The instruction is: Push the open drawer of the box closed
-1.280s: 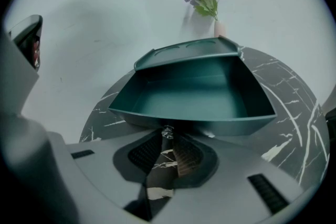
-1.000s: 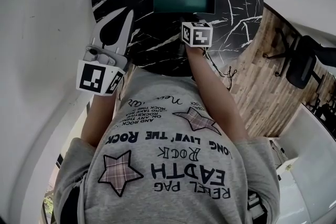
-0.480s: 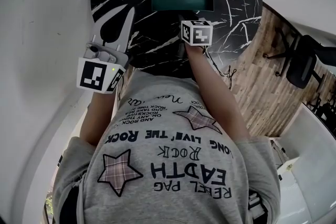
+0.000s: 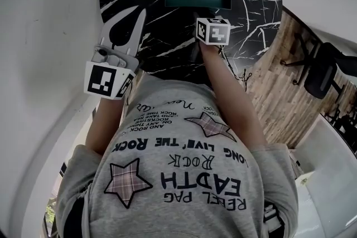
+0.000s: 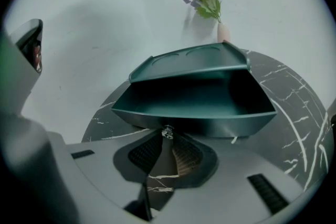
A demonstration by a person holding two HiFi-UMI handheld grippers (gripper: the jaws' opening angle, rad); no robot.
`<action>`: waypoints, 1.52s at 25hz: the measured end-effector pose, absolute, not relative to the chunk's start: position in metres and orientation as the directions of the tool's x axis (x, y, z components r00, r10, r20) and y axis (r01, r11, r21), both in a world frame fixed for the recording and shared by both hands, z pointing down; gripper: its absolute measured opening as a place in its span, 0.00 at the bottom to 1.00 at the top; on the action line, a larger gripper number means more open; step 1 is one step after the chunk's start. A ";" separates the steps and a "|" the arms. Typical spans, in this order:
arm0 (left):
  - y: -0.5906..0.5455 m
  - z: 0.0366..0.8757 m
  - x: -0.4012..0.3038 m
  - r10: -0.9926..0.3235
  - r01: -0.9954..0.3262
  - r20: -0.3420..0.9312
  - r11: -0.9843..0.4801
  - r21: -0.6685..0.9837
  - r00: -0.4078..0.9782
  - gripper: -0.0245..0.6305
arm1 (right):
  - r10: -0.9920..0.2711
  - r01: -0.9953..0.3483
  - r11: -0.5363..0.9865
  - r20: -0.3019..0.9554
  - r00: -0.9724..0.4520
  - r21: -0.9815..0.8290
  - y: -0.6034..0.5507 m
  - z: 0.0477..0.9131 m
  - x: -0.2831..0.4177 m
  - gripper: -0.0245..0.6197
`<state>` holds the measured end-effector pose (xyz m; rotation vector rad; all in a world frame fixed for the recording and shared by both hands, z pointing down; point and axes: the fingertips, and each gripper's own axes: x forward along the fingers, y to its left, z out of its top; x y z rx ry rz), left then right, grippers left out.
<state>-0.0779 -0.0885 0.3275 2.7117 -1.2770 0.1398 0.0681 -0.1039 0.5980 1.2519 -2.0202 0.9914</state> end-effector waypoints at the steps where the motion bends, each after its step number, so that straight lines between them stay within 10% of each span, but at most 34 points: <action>1: -0.089 0.327 -0.078 -0.760 -0.773 0.142 -0.628 0.088 0.634 0.05 | -0.497 -0.910 0.291 0.766 -0.408 -0.296 -0.106 0.598 0.068 0.15; 38: -0.092 0.327 -0.102 -0.814 -0.829 0.158 -0.550 0.102 0.560 0.04 | -0.542 -0.902 0.280 0.721 -0.431 -0.328 -0.171 0.612 0.068 0.15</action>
